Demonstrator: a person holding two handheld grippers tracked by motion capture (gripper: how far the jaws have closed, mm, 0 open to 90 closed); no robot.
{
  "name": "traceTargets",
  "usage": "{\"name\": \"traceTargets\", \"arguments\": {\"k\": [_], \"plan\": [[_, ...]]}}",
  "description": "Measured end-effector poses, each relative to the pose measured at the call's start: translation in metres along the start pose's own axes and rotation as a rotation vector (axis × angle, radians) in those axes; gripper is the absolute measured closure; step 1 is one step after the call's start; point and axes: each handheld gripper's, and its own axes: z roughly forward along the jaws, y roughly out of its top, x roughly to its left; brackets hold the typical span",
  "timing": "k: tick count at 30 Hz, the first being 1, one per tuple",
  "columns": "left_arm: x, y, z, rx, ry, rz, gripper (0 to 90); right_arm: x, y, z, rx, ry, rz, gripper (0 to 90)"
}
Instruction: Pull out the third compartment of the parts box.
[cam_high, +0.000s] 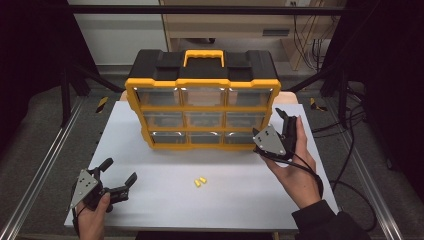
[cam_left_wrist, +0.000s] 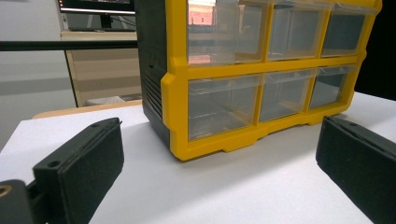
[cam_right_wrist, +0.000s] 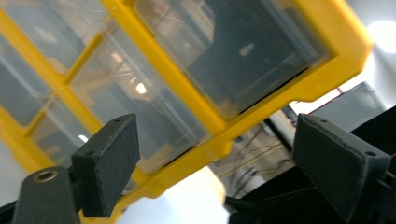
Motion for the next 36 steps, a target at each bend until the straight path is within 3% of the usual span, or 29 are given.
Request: {"name": "traceTargets", "arguments": {"k": [5, 11, 12, 13, 24, 30, 36], "plan": [[-0.001, 0.0, 0.001, 0.006, 0.0, 0.003, 0.5, -0.006, 0.006, 0.001, 0.003, -0.051, -0.056, 22.3], [-0.001, 0.0, 0.001, 0.012, 0.001, 0.012, 0.5, -0.009, 0.014, 0.004, -0.008, -0.104, -0.127, 36.9], [-0.001, -0.001, 0.001, 0.012, 0.002, 0.012, 0.5, -0.009, 0.015, 0.004, -0.007, -0.109, -0.144, 39.6], [-0.001, -0.001, 0.001, 0.013, 0.002, 0.013, 0.5, -0.008, 0.018, 0.007, -0.014, -0.139, -0.192, 44.6], [-0.002, 0.0, 0.001, 0.017, 0.002, 0.023, 0.6, -0.004, 0.031, 0.02, -0.01, -0.254, -0.377, 62.2], [-0.002, 0.0, 0.001, 0.02, 0.003, 0.024, 0.6, -0.006, 0.034, 0.028, 0.009, -0.279, -0.434, 68.4], [-0.002, 0.0, 0.001, 0.021, 0.003, 0.026, 0.6, -0.006, 0.033, 0.033, 0.021, -0.284, -0.457, 71.0]]}}
